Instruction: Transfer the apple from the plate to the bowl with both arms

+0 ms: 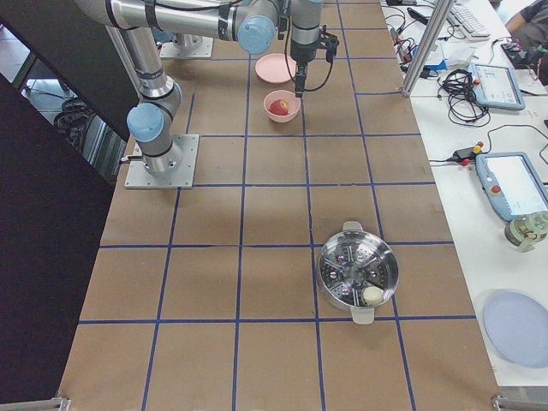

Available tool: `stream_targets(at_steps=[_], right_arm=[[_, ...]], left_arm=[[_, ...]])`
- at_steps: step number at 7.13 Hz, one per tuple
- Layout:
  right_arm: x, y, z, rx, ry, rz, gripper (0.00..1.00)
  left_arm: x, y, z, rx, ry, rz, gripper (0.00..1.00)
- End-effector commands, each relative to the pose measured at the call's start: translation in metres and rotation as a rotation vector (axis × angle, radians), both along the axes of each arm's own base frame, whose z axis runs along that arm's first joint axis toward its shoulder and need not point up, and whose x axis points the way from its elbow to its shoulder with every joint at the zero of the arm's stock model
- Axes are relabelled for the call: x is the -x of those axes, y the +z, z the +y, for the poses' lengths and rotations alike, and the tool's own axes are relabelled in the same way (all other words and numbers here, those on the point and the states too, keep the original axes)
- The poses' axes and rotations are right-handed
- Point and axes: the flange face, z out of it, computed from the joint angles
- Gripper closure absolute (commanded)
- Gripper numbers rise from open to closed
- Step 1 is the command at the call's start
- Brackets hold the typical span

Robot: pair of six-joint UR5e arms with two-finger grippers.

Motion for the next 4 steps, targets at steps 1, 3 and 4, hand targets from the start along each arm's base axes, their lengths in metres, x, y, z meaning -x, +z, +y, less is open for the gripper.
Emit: stream_targets(at_steps=[1,3,4], right_arm=[[0.0,0.0,0.0,-0.001,0.0,0.0,0.0],[0.0,0.0,0.0,-0.001,-0.001,0.0,0.0],[0.0,0.0,0.0,-0.001,-0.001,0.0,0.0]], left_arm=[[-0.058,0.033,-0.01,0.07,-0.082,-0.021,0.0],[-0.089,0.046,-0.018,0.098,-0.102,-0.027,0.0],[-0.088,0.042,-0.017,0.101,-0.102,-0.023,0.0]])
